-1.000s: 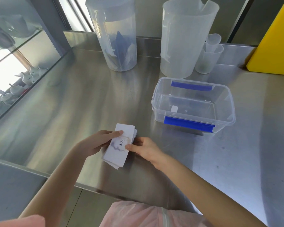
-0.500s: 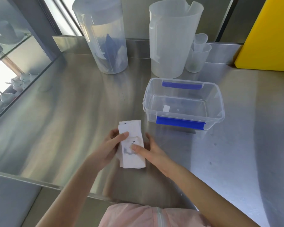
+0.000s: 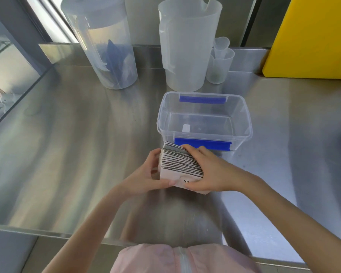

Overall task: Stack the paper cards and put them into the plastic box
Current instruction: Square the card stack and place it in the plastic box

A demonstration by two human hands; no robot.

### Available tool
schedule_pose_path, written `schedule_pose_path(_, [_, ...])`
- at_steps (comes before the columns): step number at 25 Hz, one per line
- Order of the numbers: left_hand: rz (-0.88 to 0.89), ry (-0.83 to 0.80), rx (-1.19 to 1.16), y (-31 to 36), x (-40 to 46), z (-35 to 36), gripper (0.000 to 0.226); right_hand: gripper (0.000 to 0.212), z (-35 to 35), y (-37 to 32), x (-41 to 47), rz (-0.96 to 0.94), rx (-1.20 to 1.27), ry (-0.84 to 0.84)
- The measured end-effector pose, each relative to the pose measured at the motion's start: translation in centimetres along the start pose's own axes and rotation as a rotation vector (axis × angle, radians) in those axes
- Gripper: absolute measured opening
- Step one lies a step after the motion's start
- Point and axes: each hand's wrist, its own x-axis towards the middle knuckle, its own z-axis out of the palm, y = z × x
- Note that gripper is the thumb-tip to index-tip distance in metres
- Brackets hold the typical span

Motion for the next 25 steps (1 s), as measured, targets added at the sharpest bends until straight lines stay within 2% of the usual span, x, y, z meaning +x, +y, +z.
schedule_pose_path(4, [-0.083, 0.078, 0.495, -0.8, 1.9, 1.9, 0.112, 0.096, 2.0, 1.2, 0.2, -0.014, -0.331, 0.027])
schedule_pose_path(6, [-0.128, 0.095, 0.570, -1.4, 2.3, 2.9, 0.114, 0.099, 3.7, 1.8, 0.7, -0.005, -0.388, 0.064])
schedule_pose_path(9, [-0.128, 0.108, 0.560, -1.7, 2.2, 3.1, 0.118, 0.105, 4.1, 2.5, 1.2, 0.012, -0.378, 0.045])
schedule_pose_path(12, [-0.108, 0.129, 0.522, -1.8, 2.0, 3.1, 0.120, 0.107, 3.3, 2.7, 0.3, 0.023, -0.075, 0.048])
schedule_pose_path(15, [-0.086, 0.112, 0.550, -1.9, 2.1, 3.1, 0.111, 0.097, 3.0, 3.7, -1.4, 0.134, 0.429, 0.231])
schedule_pose_path(17, [-0.077, 0.110, 0.564, -2.1, 2.0, 3.1, 0.106, 0.098, 3.6, 4.5, -2.4, 0.251, 0.641, 0.296])
schedule_pose_path(22, [-0.049, 0.141, 0.552, -2.3, 2.0, 3.9, 0.112, 0.097, 6.5, 3.5, -2.7, 0.246, 0.748, 0.190])
schedule_pose_path(25, [-0.033, 0.162, 0.542, -2.5, 2.1, 4.2, 0.113, 0.102, 6.7, 3.7, -2.7, 0.246, 0.715, 0.168])
